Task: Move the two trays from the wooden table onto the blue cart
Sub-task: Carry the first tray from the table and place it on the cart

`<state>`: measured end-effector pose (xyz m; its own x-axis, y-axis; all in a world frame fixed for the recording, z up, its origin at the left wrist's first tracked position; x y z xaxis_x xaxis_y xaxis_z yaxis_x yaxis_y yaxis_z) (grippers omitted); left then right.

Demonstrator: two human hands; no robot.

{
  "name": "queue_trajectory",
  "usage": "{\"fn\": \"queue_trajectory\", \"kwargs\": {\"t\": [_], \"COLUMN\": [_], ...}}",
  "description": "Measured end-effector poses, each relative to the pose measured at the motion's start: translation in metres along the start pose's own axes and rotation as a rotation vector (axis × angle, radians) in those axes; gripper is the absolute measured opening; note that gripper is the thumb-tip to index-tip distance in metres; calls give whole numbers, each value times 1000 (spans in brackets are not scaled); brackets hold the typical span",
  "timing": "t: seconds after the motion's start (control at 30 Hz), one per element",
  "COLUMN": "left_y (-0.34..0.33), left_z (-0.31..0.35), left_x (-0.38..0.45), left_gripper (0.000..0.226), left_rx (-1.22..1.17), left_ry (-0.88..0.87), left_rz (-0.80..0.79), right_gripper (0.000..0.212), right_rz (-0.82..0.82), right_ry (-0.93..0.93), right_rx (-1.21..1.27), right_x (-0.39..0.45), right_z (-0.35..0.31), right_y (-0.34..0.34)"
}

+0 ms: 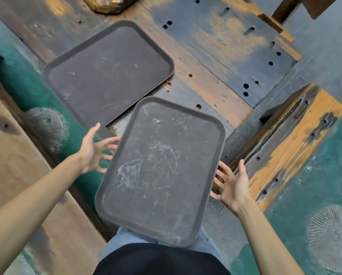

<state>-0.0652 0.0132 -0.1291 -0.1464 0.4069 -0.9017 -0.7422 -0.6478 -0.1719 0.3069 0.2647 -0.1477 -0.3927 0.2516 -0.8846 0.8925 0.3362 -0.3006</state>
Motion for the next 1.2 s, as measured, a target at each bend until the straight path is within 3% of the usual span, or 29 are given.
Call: {"fn": "queue_trajectory", "kwargs": {"t": [0.37,0.67,0.9,1.2], "left_y": [-33,-58,-63,-107], "left_z": [-153,-252,-355,-540], "left_x": [-99,-175,-229,-281], "left_gripper": [96,89,89,82], "left_rx": [-340,-511,-677,-1011], "left_ry": [-146,-286,-346,-406], "left_rz": [-15,137,269,458], "right_gripper": [82,79,79,72], "right_rz": [-269,-402,-495,-576], "right_ry": [-118,-143,-226,-280], "right_rx": [-317,-544,-718,-1031], "right_x": [-39,-70,-82,-119], "right_z": [-34,-16,36,154], "right_y": [9,-24,-63,-101]}}
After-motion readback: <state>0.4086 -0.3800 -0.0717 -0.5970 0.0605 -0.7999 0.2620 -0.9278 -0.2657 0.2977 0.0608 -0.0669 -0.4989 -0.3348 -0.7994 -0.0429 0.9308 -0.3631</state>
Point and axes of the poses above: each hand's wrist, its own x-axis towards the middle knuckle, its own y-axis out of the back of the hand, z = x × y, the point moved 6 cm from there along x, towards the middle knuckle, and after that the axes turned 6 degrees about -z, right-handed, at the moved point
